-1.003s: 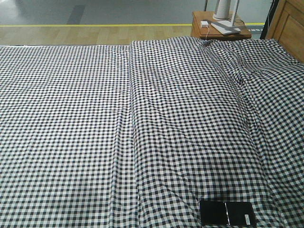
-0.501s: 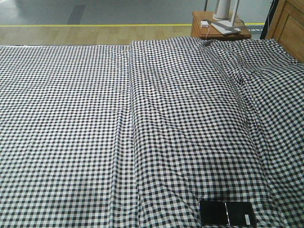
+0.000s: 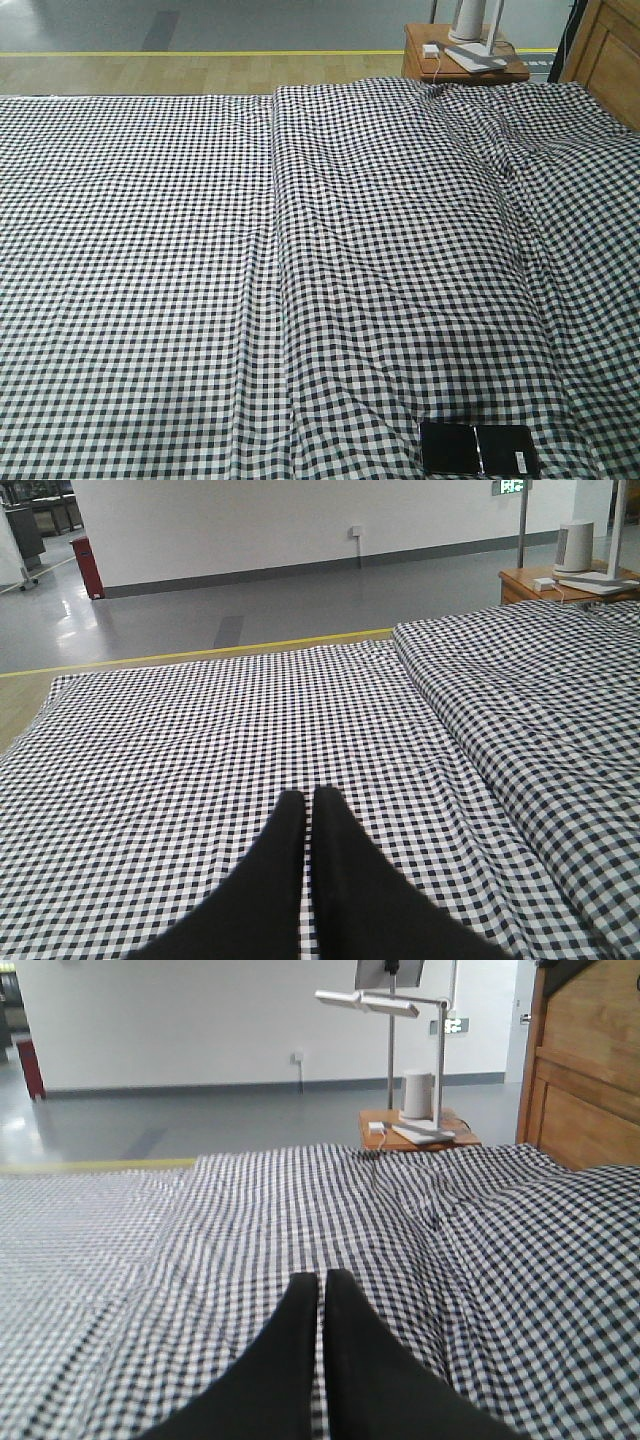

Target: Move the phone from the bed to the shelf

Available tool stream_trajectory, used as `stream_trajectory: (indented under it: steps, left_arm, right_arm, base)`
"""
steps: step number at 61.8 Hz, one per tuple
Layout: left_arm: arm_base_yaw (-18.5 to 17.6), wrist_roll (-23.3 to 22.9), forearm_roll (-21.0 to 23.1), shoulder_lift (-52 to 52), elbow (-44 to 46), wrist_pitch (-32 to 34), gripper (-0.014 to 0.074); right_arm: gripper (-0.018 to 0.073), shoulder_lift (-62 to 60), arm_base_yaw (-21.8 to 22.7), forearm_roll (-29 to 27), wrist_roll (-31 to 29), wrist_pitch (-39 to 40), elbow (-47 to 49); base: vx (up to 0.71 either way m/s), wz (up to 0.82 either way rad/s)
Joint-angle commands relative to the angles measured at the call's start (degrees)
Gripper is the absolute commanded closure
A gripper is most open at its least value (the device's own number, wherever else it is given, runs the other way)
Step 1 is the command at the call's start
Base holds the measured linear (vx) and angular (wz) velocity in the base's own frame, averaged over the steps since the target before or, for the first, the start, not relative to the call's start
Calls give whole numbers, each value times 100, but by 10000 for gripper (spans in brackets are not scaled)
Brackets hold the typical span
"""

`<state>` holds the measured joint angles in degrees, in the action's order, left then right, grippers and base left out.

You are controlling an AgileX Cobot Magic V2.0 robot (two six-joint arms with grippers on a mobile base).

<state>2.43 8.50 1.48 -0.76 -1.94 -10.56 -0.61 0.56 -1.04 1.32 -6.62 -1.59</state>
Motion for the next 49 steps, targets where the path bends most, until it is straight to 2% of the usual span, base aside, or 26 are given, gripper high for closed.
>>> stream_trajectory:
  steps: [1,12,17,25,37,42,49]
  left_arm:
    - [-20,-33,52,-77,122,415,595]
    - [-20,-33,52,-77,122,415,595]
    - [-20,-33,52,-77,122,415,595]
    - [-20,-33,52,-77,122,415,595]
    - [-20,-33,52,-77,122,415,595]
    - [-20,-33,52,-77,122,415,595]
    - [-20,-33,52,-77,122,415,595]
  right_arm:
    - [564,-69,24,-29,160,852,-19]
    - [564,-69,24,-29,136,2407,37]
    - [564,-69,24,-29,114,2628,279]
    - [564,-69,24,-29,104,2629,1014]
    - [564,428,24,-29,99,2402,2633]
    - [564,824,24,-29,99,2024,3302]
    - [564,1515,24,-29,99,967,4330]
  base:
    - [0,0]
    - [0,0]
    - [0,0]
    - [0,0]
    - [0,0]
    - [0,0]
    - [0,0]
